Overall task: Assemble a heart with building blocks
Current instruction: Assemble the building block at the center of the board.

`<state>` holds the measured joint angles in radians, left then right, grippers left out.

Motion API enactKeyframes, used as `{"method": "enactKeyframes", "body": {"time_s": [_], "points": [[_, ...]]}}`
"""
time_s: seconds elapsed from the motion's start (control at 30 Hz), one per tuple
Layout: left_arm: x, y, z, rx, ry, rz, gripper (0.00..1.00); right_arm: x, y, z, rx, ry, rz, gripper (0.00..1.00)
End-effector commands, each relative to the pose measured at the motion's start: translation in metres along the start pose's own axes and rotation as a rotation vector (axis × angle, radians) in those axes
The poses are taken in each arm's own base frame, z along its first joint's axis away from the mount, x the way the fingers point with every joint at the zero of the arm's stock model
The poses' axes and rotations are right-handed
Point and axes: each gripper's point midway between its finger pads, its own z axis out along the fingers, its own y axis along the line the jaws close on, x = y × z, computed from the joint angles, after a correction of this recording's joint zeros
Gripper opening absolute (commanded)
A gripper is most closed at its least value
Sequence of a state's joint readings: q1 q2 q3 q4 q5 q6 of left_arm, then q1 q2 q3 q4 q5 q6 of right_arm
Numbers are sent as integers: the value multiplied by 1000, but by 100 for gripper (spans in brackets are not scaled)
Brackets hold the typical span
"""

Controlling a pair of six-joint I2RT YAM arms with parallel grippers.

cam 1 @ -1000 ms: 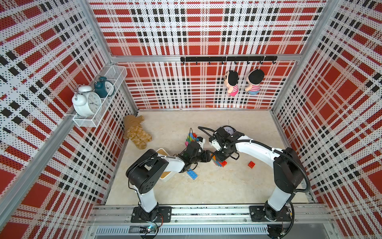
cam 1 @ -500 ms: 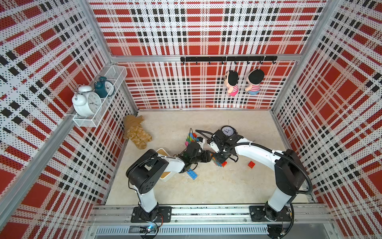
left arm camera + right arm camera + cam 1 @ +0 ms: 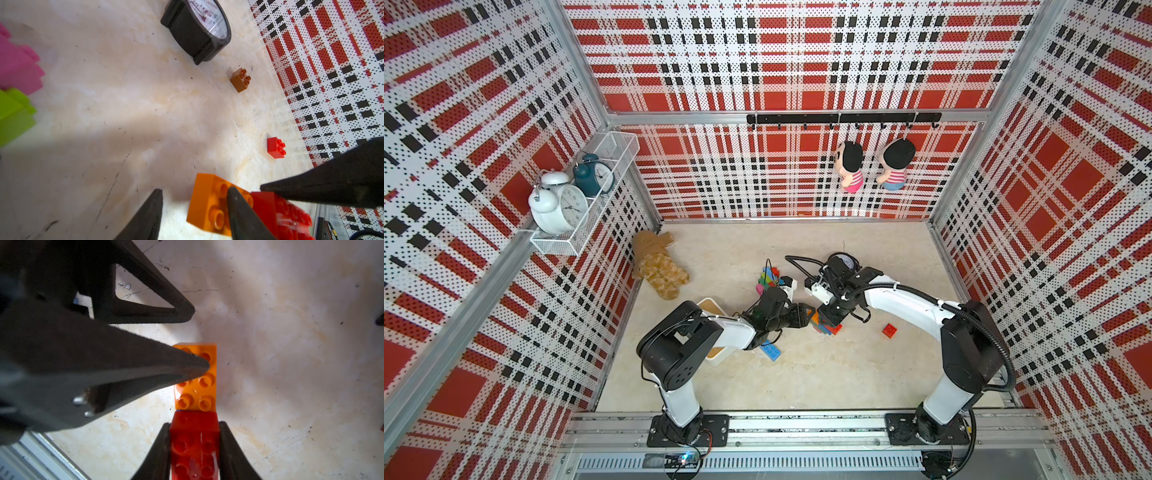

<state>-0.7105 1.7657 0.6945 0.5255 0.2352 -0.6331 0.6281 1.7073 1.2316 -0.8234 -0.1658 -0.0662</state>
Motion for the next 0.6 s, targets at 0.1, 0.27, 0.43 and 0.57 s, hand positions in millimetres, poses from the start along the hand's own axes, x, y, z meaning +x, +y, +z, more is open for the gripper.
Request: {"method": "enactKeyframes", "body": {"time_s": [0.1, 0.27, 0.43, 0.57], "points": [[32, 9, -1, -28, 85, -8, 53, 53, -5, 23, -34, 214, 65, 0], [34, 10, -1, -28, 88, -10, 53, 54, -10, 19, 18, 227, 13, 0], [33, 10, 1, -28, 88, -10, 52, 60, -8, 25, 59, 262, -20, 0], [33, 10, 2, -28, 88, -10, 52, 62, -6, 29, 90, 277, -35, 0]]}}
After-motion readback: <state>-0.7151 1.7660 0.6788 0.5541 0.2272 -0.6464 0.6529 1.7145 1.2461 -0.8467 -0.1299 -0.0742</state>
